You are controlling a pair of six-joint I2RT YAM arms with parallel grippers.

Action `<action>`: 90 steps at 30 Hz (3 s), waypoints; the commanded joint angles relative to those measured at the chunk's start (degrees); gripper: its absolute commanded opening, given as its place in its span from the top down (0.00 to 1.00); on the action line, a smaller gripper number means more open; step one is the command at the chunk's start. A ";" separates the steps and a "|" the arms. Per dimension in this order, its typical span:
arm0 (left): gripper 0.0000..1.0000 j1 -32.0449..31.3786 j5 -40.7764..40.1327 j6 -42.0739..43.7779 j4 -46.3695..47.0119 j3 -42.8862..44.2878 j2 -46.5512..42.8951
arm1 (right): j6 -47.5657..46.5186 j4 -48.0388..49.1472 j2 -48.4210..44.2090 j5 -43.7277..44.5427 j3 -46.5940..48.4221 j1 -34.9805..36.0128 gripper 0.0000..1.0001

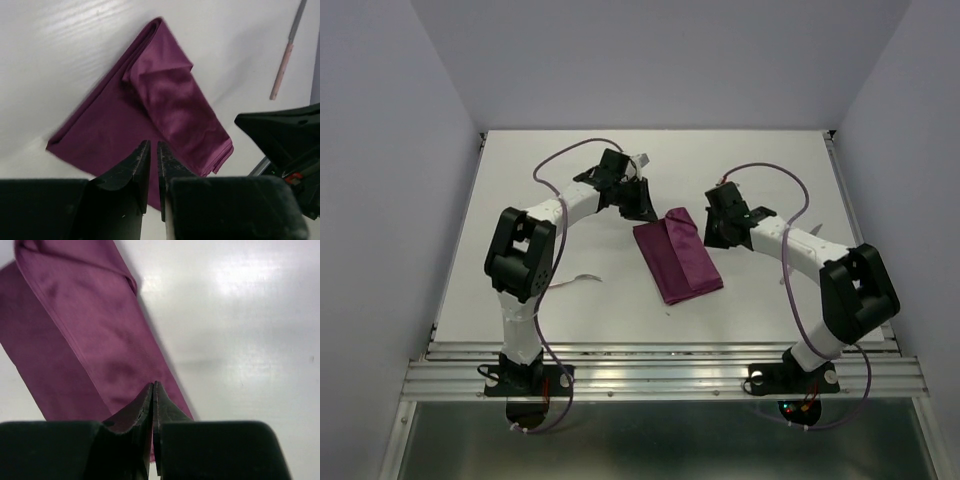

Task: Fold the napkin into a case and place the utensils inside
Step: Move the 2/3-rectangle-folded napkin to the center of the board, then pick up the 2/3-rectangle-folded napkin from the center of the board.

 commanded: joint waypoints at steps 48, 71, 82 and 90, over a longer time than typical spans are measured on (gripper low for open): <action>0.59 0.42 -11.75 -2.67 -0.24 -7.68 -4.55 | -0.20 8.93 12.54 -5.25 13.10 -2.76 0.91; 0.51 -2.04 -19.22 -2.59 -1.90 -5.76 1.85 | -1.08 9.11 19.13 -3.67 13.01 -2.76 0.90; 0.80 -3.62 -22.12 -2.68 -4.10 -4.01 4.40 | -0.20 11.13 21.86 -5.78 11.25 -2.76 0.91; 1.00 -3.80 -19.84 -3.38 -4.02 -2.95 1.69 | -0.20 11.22 21.77 -5.69 11.08 -2.76 0.91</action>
